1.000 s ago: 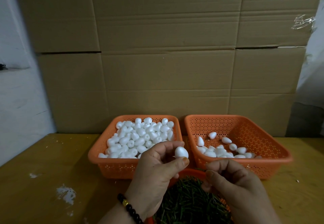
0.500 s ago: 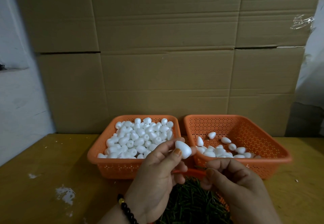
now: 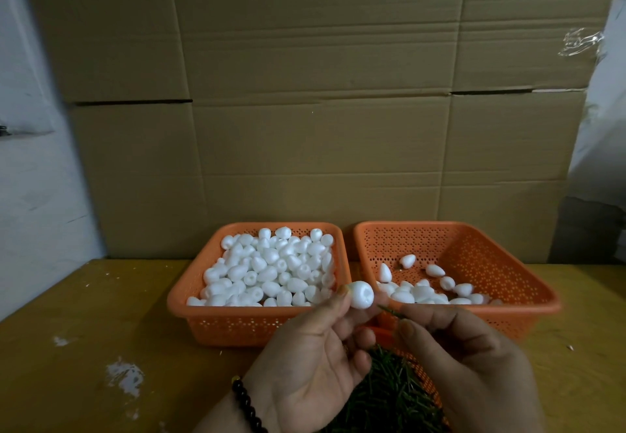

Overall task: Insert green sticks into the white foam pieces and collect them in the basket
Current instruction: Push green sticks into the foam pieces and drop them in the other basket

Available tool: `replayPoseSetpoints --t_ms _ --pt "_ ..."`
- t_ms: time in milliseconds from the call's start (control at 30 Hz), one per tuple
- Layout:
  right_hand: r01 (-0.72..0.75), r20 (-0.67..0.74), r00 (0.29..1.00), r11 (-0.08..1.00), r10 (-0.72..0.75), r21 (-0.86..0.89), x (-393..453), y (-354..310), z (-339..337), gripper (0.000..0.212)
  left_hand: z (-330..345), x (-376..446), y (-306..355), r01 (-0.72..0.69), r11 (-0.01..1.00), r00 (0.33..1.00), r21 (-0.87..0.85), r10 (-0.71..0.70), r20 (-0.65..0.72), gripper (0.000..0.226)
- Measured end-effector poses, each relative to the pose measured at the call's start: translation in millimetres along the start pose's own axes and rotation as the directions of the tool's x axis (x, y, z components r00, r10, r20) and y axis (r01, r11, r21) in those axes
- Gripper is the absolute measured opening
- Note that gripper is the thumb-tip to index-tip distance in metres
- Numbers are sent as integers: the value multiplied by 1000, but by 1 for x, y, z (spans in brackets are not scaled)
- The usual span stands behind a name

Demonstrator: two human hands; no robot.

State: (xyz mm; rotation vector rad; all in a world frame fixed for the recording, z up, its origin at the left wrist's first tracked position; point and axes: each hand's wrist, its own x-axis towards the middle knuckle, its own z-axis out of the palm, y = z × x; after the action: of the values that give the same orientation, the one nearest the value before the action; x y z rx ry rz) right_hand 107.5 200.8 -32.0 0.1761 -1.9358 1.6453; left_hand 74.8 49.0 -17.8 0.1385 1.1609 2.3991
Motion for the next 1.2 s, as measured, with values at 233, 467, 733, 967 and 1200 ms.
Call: replayPoseSetpoints --t_ms 233,467,733,967,1200 --pt "82 -31 996 992 -85 -94 -1 -1 0 17 1 -1 -4 -22 1000 996 -2 22 -81 23" --pt "113 13 994 986 -112 -123 -1 0 0 18 6 -3 -4 -34 999 993 -42 29 -116 26" --pt "145 18 990 983 -143 -117 0 7 0 20 11 -3 -8 -45 999 993 -12 44 -113 12" --pt "142 37 990 986 -139 -93 -1 10 0 21 11 -3 -9 -49 999 993 16 50 -105 14" --pt "173 51 984 980 -169 -99 -2 11 0 20 8 -3 -11 -49 998 993 46 54 -103 37"
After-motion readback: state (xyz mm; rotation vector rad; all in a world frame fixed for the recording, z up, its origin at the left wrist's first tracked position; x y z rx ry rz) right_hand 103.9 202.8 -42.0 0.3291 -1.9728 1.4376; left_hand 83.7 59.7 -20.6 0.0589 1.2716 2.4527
